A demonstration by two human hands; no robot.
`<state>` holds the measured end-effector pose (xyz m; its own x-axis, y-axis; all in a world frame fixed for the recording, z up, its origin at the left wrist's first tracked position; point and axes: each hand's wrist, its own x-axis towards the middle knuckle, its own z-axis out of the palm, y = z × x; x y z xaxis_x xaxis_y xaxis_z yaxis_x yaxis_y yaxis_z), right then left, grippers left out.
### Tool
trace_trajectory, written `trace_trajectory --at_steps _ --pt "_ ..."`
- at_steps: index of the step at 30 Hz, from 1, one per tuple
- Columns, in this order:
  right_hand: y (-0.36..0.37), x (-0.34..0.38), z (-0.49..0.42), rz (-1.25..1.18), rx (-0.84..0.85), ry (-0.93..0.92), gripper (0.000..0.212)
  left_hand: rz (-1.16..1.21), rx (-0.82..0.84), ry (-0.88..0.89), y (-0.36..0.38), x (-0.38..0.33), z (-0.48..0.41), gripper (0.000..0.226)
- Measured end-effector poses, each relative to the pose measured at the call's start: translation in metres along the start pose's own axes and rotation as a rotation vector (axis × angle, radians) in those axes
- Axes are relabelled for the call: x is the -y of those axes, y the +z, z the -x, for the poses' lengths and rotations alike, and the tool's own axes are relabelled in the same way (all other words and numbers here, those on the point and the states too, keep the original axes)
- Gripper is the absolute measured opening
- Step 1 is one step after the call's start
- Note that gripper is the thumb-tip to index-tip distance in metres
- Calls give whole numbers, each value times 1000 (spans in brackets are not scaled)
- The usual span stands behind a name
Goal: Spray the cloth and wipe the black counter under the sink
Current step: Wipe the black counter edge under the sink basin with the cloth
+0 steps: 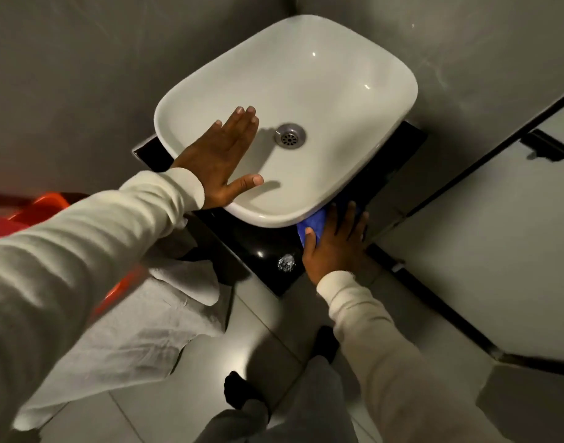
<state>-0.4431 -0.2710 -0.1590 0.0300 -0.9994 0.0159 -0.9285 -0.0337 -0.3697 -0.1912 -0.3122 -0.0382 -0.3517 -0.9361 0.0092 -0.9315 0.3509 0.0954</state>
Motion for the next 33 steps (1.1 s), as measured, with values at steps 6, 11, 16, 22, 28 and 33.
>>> trace_trajectory --at_steps 6,11,16,22,28,33 --pt "1 -13 -41 53 89 125 69 3 11 18 3 0 1 100" --pt "9 21 10 -21 36 134 72 20 28 24 2 2 1 98" --pt "25 59 102 30 121 -31 67 -26 28 10 1 0 1 95" --pt "32 75 102 210 151 -97 69 -35 26 -7 2 0 1 94" --pt "33 91 88 238 166 -376 67 -37 37 -12 2 1 1 96" --pt "25 4 102 266 12 -573 53 -52 19 -33 4 3 1 95"
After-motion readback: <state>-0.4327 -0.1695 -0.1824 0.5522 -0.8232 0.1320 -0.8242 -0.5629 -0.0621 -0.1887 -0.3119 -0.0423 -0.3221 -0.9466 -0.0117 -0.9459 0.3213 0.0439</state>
